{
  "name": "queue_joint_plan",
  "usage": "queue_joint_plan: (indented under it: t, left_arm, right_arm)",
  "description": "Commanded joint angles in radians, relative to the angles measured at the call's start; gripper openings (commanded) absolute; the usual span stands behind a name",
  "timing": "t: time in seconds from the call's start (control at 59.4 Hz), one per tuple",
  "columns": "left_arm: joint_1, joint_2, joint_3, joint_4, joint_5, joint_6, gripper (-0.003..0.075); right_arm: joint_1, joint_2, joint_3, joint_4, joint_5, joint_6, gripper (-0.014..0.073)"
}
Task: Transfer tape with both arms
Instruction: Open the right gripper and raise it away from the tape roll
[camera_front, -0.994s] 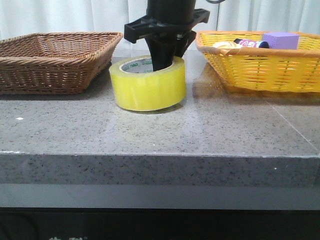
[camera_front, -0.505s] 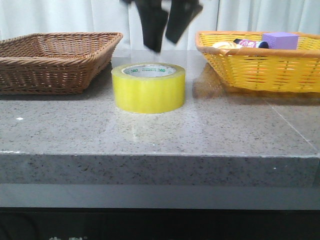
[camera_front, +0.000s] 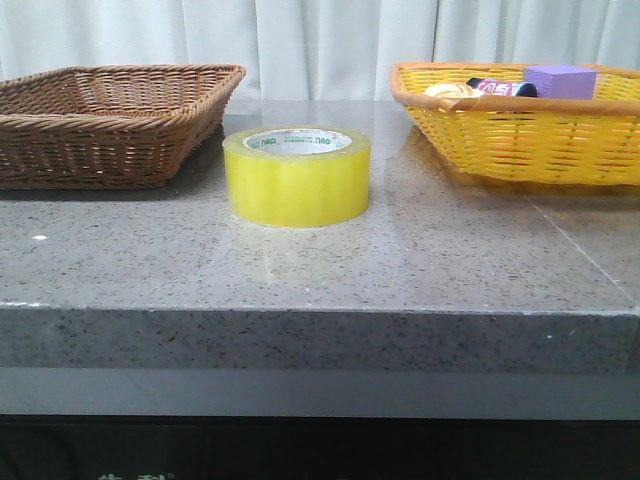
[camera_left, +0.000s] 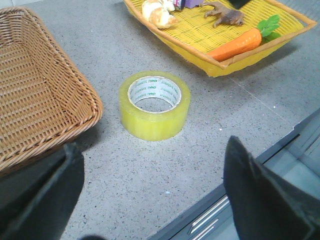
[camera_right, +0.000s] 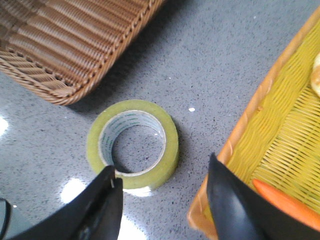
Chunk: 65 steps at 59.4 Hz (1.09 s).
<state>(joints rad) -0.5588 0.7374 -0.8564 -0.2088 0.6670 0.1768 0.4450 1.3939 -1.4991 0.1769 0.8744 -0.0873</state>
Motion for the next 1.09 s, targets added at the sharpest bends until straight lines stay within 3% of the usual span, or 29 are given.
queue_joint_plan:
  t: [0.0, 0.236, 0.606, 0.808, 1.078]
  left_arm:
    - [-0.007, 0.003, -0.034, -0.02, -0.082, -0.003, 0.0567]
    - [-0.007, 0.003, -0.034, -0.02, -0.075, -0.003, 0.0567]
    - [-0.007, 0.024, -0.034, -0.02, -0.07, 0.008, 0.0567]
    - [-0.007, 0.133, -0.136, -0.02, 0.044, 0.142, 0.0567]
    - [-0.007, 0.334, -0.333, -0.02, 0.177, 0.428, 0.0568]
  right_arm:
    - [-0.004, -0.161, 0.087, 0.014, -0.162, -0.018, 0.0412]
    - [-0.004, -0.451, 0.384, 0.012, -0.31, -0.06, 0.0412]
    - [-0.004, -0.723, 0.68, 0.012, -0.372, -0.061, 0.0412]
    - [-0.004, -0.733, 0.694, 0.014, -0.354, -0.061, 0.0412]
    - [-0.004, -0.733, 0.694, 0.014, -0.355, -0.061, 0.0412]
